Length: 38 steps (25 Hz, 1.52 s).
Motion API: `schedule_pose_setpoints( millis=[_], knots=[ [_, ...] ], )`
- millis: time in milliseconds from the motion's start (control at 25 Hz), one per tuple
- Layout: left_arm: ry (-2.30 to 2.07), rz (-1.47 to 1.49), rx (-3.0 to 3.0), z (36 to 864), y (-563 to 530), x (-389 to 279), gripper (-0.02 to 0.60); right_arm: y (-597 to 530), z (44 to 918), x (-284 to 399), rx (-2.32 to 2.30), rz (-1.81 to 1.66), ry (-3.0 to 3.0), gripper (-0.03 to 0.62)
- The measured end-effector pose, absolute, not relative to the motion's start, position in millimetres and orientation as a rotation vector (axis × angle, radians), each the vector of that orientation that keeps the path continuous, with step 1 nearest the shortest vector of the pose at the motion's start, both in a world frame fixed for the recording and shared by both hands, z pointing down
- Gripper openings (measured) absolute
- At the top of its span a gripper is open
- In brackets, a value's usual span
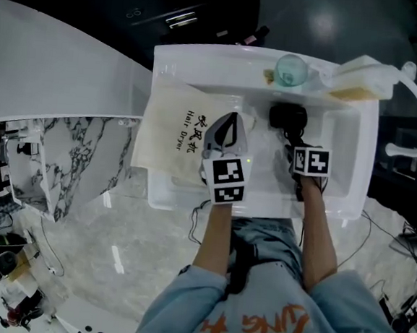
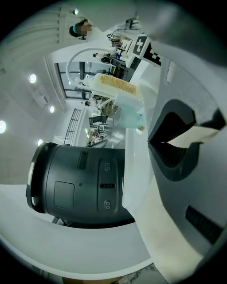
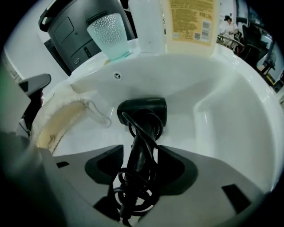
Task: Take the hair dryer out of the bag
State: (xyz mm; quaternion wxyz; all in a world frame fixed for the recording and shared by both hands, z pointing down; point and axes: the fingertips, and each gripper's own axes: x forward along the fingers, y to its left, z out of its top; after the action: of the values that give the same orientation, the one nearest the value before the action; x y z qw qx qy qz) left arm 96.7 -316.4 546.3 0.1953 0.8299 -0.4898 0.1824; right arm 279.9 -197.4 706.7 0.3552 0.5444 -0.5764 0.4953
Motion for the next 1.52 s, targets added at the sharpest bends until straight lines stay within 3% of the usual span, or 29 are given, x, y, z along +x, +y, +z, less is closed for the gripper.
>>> schedule_pose_setpoints(
  millis=[120, 200, 560, 600, 680, 1080, 1520],
  knots=[
    [-1.356, 0.514, 2.33, 547.3, -316.8, 98.5, 0.003, -194.5, 715.3, 278.1, 1.377, 1.286, -1.465, 0.235],
    [-1.323, 0.515, 2.345, 546.7, -314.9, 101.4, 0.003, -198.3, 714.3, 279.1, 1.393, 1.256, -1.47, 0.18],
    [-1.26, 0.473, 2.406, 529.7, -312.5, 101.5, 0.003, -232.2, 662.6, 290.0, 1.627, 1.146, -1.601, 0.165],
    [-1.253, 0.464, 2.418, 527.0, -312.2, 102.1, 0.003, -235.3, 651.4, 297.1, 1.704, 1.09, -1.607, 0.135],
    [-1.233, 0.438, 2.448, 520.4, -311.2, 104.2, 0.003, -239.4, 627.6, 312.0, 1.857, 0.969, -1.612, 0.001],
    [-1.093, 0.237, 2.614, 454.2, -317.0, 111.0, 0.003, -253.4, 526.8, 286.4, 2.117, 0.774, -1.962, -0.002],
    [-1.125, 0.048, 2.709, 386.1, -330.4, 93.0, 0.003, -287.3, 405.4, 235.4, 2.056, 0.39, -2.281, -0.003]
  ],
)
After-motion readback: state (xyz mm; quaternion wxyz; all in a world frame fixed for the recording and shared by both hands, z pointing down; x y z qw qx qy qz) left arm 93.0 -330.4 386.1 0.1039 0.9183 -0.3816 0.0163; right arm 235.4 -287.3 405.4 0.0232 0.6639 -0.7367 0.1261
